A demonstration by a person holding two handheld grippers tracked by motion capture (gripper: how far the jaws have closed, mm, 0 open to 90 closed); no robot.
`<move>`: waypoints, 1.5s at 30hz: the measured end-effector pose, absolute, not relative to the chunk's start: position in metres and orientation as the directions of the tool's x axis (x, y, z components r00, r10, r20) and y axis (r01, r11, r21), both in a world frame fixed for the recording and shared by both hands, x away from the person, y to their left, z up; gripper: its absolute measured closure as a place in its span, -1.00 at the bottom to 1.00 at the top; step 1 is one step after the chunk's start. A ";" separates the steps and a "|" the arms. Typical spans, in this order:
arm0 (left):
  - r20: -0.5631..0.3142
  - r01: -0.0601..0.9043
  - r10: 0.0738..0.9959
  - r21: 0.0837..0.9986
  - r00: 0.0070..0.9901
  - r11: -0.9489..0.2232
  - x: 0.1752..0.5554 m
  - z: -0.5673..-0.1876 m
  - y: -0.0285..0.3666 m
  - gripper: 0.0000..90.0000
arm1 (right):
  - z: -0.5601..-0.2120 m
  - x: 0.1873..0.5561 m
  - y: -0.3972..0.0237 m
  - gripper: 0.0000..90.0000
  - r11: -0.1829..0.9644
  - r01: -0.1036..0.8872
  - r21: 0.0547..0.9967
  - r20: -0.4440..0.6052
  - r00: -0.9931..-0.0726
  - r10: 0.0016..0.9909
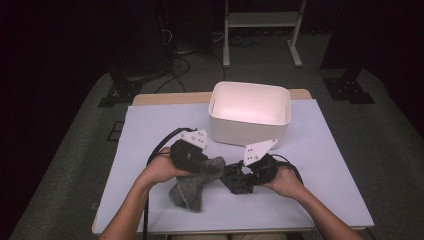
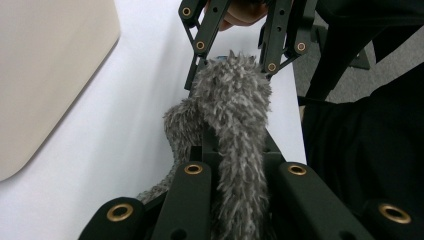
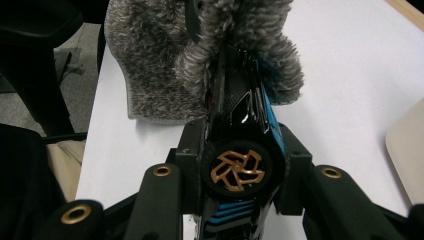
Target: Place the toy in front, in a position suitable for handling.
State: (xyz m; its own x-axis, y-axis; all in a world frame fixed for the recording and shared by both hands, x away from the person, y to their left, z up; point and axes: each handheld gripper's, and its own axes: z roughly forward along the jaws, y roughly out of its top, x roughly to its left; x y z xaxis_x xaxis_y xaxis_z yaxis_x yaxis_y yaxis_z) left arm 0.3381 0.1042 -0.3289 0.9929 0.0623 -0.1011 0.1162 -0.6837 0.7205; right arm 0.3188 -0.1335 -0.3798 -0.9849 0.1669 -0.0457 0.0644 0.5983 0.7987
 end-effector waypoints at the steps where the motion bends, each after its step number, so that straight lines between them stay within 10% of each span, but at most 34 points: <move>1: -0.105 0.115 0.056 0.723 0.993 -0.681 0.338 -0.329 0.104 0.82 | -0.380 0.318 -0.134 0.39 0.600 0.066 0.797 -0.043 -0.985 0.166; 40: -0.125 0.121 0.039 0.762 0.991 -0.636 0.340 -0.330 0.103 0.81 | -0.388 0.320 -0.129 0.07 0.650 0.121 0.750 -0.018 -0.979 0.202; 45: -0.125 0.110 0.023 0.758 0.992 -0.643 0.341 -0.334 0.088 0.81 | -0.376 0.311 -0.144 0.27 0.659 0.101 0.745 -0.076 -0.969 0.235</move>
State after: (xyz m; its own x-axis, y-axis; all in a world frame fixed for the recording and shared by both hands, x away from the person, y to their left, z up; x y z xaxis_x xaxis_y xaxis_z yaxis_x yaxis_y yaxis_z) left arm 0.3414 0.0881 -0.3342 0.9919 0.0227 -0.1251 0.1103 -0.6429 0.7580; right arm 0.3108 -0.1438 -0.3763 -0.9690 0.2350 -0.0762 0.1011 0.6588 0.7455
